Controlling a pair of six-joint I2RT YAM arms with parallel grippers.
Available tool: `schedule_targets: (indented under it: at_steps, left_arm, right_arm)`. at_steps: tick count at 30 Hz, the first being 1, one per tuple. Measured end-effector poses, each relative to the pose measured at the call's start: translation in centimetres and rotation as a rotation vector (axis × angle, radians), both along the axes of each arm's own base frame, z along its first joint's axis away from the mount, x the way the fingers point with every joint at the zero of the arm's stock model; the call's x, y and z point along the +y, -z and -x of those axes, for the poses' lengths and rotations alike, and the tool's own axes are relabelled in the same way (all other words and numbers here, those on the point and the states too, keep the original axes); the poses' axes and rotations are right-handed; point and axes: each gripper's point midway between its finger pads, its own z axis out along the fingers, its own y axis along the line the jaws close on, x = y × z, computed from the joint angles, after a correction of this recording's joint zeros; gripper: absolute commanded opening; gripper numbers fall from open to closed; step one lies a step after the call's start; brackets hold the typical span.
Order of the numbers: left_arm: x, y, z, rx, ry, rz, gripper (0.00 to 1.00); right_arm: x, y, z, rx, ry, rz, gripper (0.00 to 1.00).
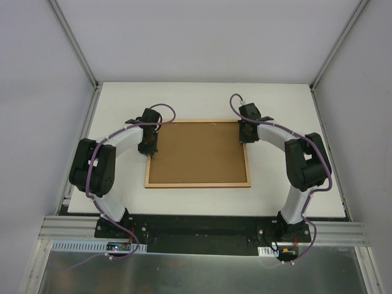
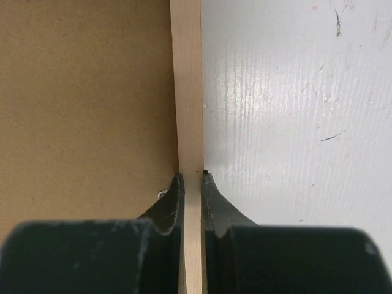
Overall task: Put the photo into the frame
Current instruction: Press the fastener onto the backboard.
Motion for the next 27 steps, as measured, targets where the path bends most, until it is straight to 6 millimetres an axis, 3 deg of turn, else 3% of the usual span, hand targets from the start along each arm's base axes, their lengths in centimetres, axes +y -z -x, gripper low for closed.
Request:
schedule_targets:
  at_steps: [22,24,27]
  left_arm:
    - [-0.30,0.02,-0.09,0.024,-0.132,0.018,0.01]
    - [-0.16,0.03,-0.12,0.024,-0.144,0.021,0.15]
    - [-0.30,-0.08,-0.09,0.023,-0.149,0.032,0.27]
  right_arm:
    - [-0.13,-0.04,-0.01,0.005,0.010,-0.040,0.01]
    - [-0.14,-0.05,-0.02,0.003,0.012,-0.047,0.00]
    - [-0.19,-0.03,-0.02,0.003,0.014,-0.053,0.01]
